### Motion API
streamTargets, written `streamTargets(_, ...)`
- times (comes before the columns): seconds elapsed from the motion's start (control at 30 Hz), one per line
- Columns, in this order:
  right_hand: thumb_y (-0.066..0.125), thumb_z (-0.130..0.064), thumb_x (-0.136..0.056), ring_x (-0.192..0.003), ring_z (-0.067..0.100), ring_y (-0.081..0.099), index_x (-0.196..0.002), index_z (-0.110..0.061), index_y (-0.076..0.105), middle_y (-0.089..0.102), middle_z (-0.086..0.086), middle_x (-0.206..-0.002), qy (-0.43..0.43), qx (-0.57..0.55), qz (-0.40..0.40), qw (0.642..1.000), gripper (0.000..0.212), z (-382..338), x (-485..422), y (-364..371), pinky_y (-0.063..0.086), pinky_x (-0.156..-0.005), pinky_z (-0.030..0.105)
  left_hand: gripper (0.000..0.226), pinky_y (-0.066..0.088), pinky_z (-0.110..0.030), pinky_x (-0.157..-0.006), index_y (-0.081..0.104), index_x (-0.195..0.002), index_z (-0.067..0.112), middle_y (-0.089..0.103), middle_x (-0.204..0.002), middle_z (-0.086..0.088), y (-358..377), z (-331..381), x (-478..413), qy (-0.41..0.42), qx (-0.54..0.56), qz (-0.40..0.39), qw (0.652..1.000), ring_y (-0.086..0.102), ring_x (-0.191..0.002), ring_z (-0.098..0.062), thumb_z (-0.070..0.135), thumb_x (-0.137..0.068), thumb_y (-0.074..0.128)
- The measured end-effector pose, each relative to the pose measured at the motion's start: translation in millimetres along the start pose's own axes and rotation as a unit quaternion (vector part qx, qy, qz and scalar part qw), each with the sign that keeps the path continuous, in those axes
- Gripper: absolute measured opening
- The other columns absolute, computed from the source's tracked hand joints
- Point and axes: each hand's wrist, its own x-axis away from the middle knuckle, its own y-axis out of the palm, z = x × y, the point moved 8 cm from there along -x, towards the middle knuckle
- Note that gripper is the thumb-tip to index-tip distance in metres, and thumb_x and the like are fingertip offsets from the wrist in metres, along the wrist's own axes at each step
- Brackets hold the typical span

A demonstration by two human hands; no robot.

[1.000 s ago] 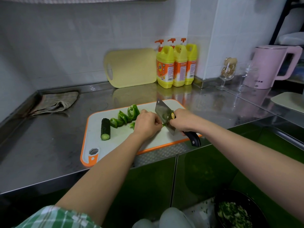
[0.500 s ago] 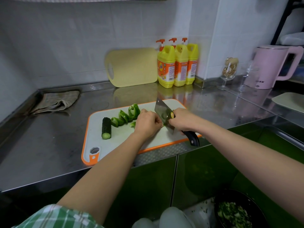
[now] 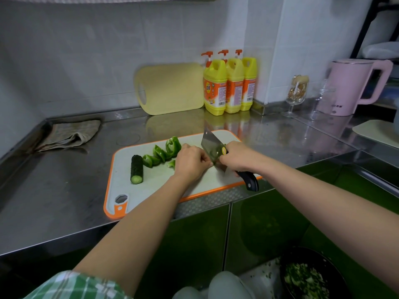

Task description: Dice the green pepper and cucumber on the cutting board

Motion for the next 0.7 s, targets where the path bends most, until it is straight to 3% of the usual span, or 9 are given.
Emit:
streamTargets(0.13,0.046,-0.01,-0.088,-0.055,0.033,0.06,-0.076,-0.008,0.045,0.056,0.017,-0.069,0.006,-0.009,0.01,1.0,0.013,4,-4,5,0.052,-0.055,0.035,0.013,0.043,-0.034,-0.079,0.078,-0.081,0.019,0.072,-0.08,-0.001,-1,2,1,-0.003,0.011,0.007,1.0,0.053,-0.094,-0.023,0.032,-0.078,0.078)
streamTargets(0.37,0.048,-0.011,-0.087,-0.081,0.039,0.065,-0.072,-0.009,0.044,0.051,0.014,-0.072,0.002,-0.032,0.063,0.998,0.016,8,-16,-4,0.054,-0.07,0.042,0.017,0.044,-0.036,-0.078,0.079,-0.086,0.02,0.073,-0.085,-0.005,-1,6,2,-0.008,-0.003,0.002,1.0,0.048,-0.1,-0.026,0.035,-0.078,0.076)
streamTargets(0.5,0.046,-0.008,-0.091,-0.069,0.031,0.054,-0.071,-0.009,0.042,0.05,0.015,-0.07,0.005,-0.061,0.057,0.996,0.021,12,-10,-18,0.043,-0.061,0.032,0.016,0.044,-0.035,-0.081,0.079,-0.088,0.02,0.074,-0.084,-0.004,-4,8,2,0.017,-0.015,-0.003,1.0,0.05,-0.1,-0.028,0.03,-0.084,0.068)
streamTargets(0.6,0.045,-0.006,-0.091,-0.05,0.027,0.053,-0.079,-0.006,0.045,0.05,0.013,-0.065,0.001,-0.08,0.036,0.996,0.013,10,-5,-15,0.042,-0.048,0.027,0.017,0.041,-0.032,-0.08,0.079,-0.09,0.024,0.073,-0.084,-0.001,-12,6,4,0.012,-0.02,0.002,1.0,0.047,-0.1,-0.026,0.023,-0.081,0.064)
streamTargets(0.7,0.046,-0.009,-0.089,-0.054,0.03,0.056,-0.079,-0.007,0.046,0.053,0.014,-0.067,-0.006,-0.06,0.024,0.998,0.01,6,-3,-6,0.048,-0.053,0.034,0.017,0.04,-0.031,-0.078,0.078,-0.087,0.026,0.072,-0.08,0.0,-14,8,7,0.006,-0.028,0.003,1.0,0.046,-0.098,-0.026,0.024,-0.077,0.064)
